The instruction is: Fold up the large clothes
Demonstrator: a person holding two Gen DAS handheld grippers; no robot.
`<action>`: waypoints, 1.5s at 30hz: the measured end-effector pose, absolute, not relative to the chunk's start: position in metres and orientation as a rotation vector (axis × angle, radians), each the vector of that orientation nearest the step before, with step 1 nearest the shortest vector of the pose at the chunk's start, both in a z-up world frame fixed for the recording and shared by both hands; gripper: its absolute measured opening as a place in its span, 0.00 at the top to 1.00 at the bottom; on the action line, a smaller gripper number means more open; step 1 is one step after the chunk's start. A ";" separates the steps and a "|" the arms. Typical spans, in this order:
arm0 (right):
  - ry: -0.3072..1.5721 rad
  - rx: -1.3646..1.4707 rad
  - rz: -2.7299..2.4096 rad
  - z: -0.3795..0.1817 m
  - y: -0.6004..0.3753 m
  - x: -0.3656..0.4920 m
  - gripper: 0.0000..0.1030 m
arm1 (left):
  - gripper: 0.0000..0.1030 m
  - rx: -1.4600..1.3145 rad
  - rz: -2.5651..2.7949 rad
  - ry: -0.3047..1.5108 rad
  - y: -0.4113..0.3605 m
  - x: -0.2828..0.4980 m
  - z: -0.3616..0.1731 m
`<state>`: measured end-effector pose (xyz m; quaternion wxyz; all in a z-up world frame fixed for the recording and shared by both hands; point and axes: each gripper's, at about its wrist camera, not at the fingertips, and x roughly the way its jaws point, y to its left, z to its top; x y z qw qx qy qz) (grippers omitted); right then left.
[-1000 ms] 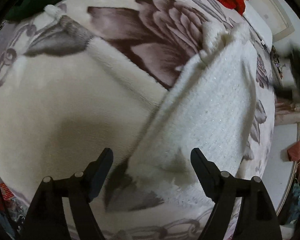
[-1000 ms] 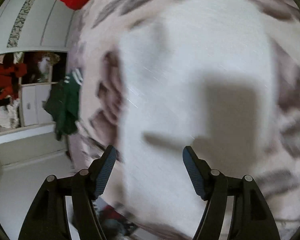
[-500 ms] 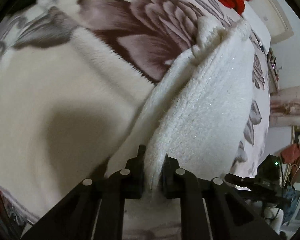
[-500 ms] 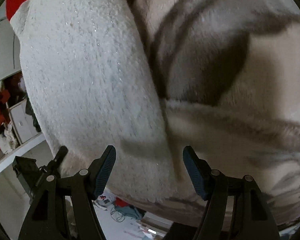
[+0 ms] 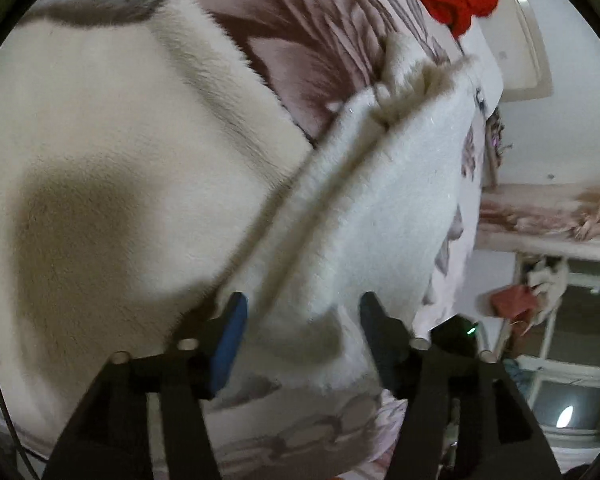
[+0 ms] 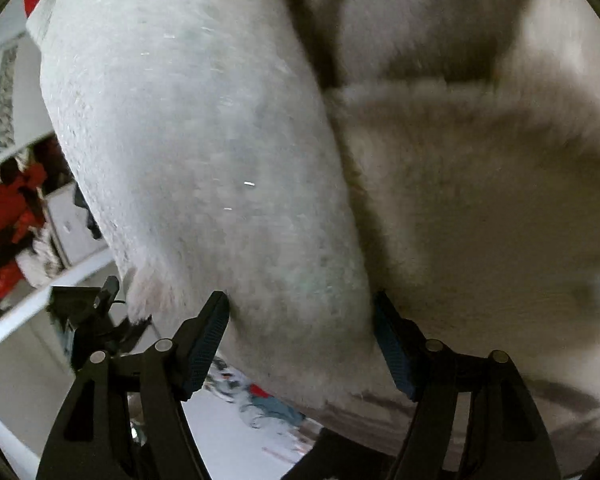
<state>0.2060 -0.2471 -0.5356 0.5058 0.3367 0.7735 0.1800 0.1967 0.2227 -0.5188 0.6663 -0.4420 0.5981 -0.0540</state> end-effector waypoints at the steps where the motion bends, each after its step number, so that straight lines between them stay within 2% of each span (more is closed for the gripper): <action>1: 1.850 0.847 0.439 -0.538 -0.250 0.203 0.26 | 0.43 -1.038 -0.150 1.350 0.226 0.198 -0.528; 5: 1.811 0.940 0.452 -0.544 -0.255 0.197 0.21 | 0.42 -1.112 -0.241 1.392 0.212 0.219 -0.572; 10: 1.769 1.008 0.434 -0.533 -0.268 0.190 0.21 | 0.43 -0.951 -0.294 1.365 0.197 0.237 -0.563; 11: 1.752 1.016 0.444 -0.528 -0.268 0.186 0.23 | 0.44 -0.914 -0.296 1.359 0.194 0.237 -0.559; 12: 1.734 1.024 0.456 -0.523 -0.265 0.184 0.38 | 0.46 -0.882 -0.293 1.356 0.191 0.236 -0.556; 13: 1.719 1.027 0.460 -0.517 -0.264 0.181 0.60 | 0.62 -0.844 -0.280 1.351 0.188 0.235 -0.553; 14: 1.702 1.048 0.458 -0.516 -0.258 0.179 0.64 | 0.74 -0.824 -0.276 1.341 0.186 0.233 -0.550; 16: 1.668 1.064 0.427 -0.511 -0.253 0.174 0.70 | 0.85 -0.847 -0.260 1.313 0.186 0.228 -0.543; 19: 1.635 1.074 0.413 -0.498 -0.248 0.166 0.73 | 0.90 -0.867 -0.243 1.266 0.181 0.220 -0.526; 23: 1.588 1.048 0.456 -0.453 -0.253 0.141 0.75 | 0.91 -0.860 -0.282 1.218 0.171 0.198 -0.487; 25: 1.591 1.047 0.475 -0.431 -0.261 0.119 0.82 | 0.91 -0.846 -0.306 1.222 0.162 0.185 -0.469; 30: 1.658 1.008 0.468 -0.401 -0.285 0.049 0.82 | 0.91 -0.798 -0.325 1.289 0.142 0.140 -0.453; 35: 1.772 0.999 0.389 -0.429 -0.297 -0.008 0.80 | 0.88 -0.841 -0.275 1.414 0.144 0.107 -0.494; 39: 1.871 0.944 0.338 -0.443 -0.284 0.005 0.65 | 0.80 -0.968 -0.192 1.467 0.164 0.112 -0.511; 41: 1.869 0.858 0.347 -0.425 -0.287 0.012 0.58 | 0.79 -0.994 -0.185 1.452 0.173 0.119 -0.499; 42: 1.862 0.813 0.346 -0.416 -0.288 0.017 0.51 | 0.74 -0.982 -0.184 1.446 0.176 0.122 -0.490; 44: 1.839 0.736 0.331 -0.398 -0.290 0.030 0.47 | 0.70 -0.947 -0.210 1.433 0.182 0.132 -0.467; 45: 1.827 0.714 0.318 -0.388 -0.299 0.033 0.45 | 0.54 -0.927 -0.222 1.429 0.184 0.133 -0.459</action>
